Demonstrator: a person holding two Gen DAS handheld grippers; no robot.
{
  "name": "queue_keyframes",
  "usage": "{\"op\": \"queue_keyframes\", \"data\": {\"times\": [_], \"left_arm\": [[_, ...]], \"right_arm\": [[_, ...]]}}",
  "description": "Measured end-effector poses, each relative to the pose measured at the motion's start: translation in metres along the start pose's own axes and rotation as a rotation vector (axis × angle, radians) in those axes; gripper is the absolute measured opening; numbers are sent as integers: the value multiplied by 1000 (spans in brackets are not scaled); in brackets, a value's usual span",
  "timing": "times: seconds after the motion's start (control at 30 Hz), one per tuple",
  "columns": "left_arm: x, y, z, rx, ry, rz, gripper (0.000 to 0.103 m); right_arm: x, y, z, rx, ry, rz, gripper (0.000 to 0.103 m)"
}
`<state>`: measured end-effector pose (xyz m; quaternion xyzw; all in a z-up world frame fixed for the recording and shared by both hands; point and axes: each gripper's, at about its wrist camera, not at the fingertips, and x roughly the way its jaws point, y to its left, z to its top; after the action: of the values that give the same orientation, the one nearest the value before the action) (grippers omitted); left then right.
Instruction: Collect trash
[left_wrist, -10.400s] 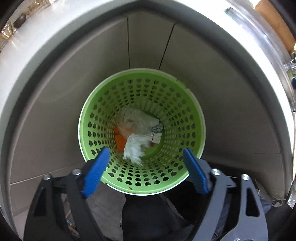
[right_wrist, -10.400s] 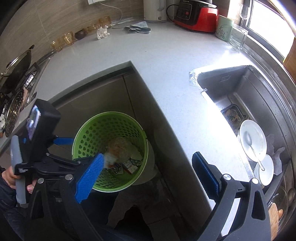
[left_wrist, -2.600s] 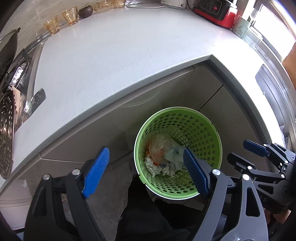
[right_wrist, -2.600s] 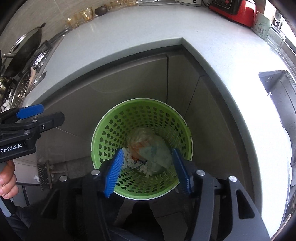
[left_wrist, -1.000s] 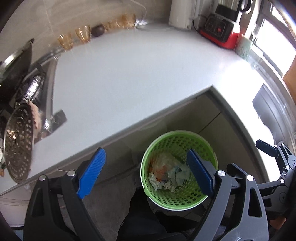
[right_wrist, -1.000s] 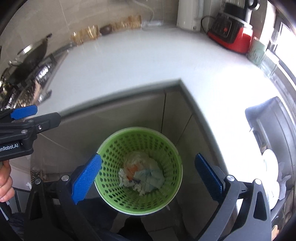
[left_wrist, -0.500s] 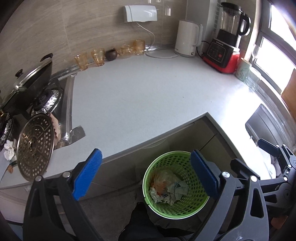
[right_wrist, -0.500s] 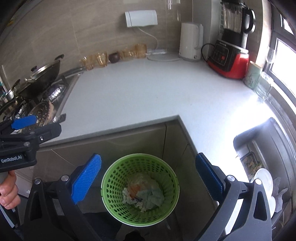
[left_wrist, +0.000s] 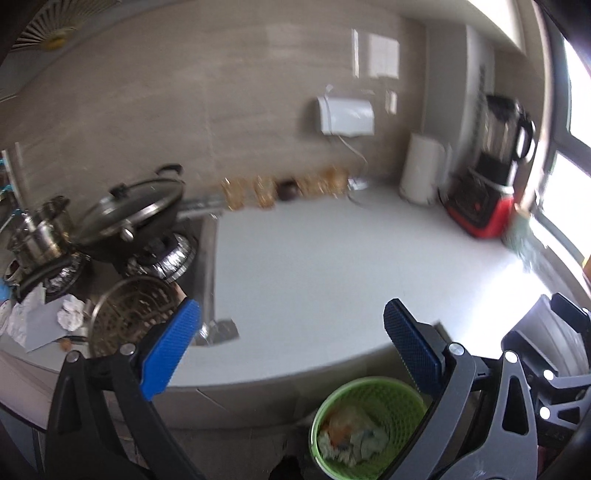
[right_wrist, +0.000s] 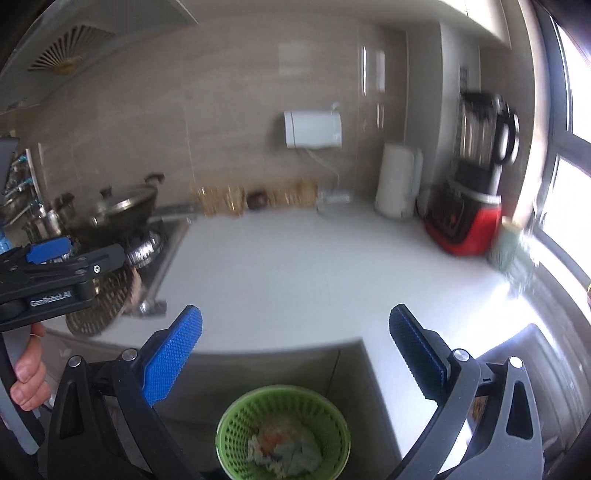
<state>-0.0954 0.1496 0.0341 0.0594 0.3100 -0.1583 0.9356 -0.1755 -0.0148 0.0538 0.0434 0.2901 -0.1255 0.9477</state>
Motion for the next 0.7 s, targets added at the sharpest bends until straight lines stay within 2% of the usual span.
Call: {"op": "queue_keyframes", "data": {"times": [0.13, 0.27, 0.43, 0.7], "left_arm": [[-5, 5, 10, -23, -21, 44, 95], [-5, 6, 8, -25, -22, 75, 95], [6, 10, 7, -30, 13, 72, 95], [19, 8, 12, -21, 4, 46, 95]], "right_arm": [[-14, 6, 21, -19, -59, 11, 101], [-20, 10, 26, -10, -78, 32, 101], [-18, 12, 28, 10, -71, 58, 101], [-9, 13, 31, 24, -63, 55, 101]]}}
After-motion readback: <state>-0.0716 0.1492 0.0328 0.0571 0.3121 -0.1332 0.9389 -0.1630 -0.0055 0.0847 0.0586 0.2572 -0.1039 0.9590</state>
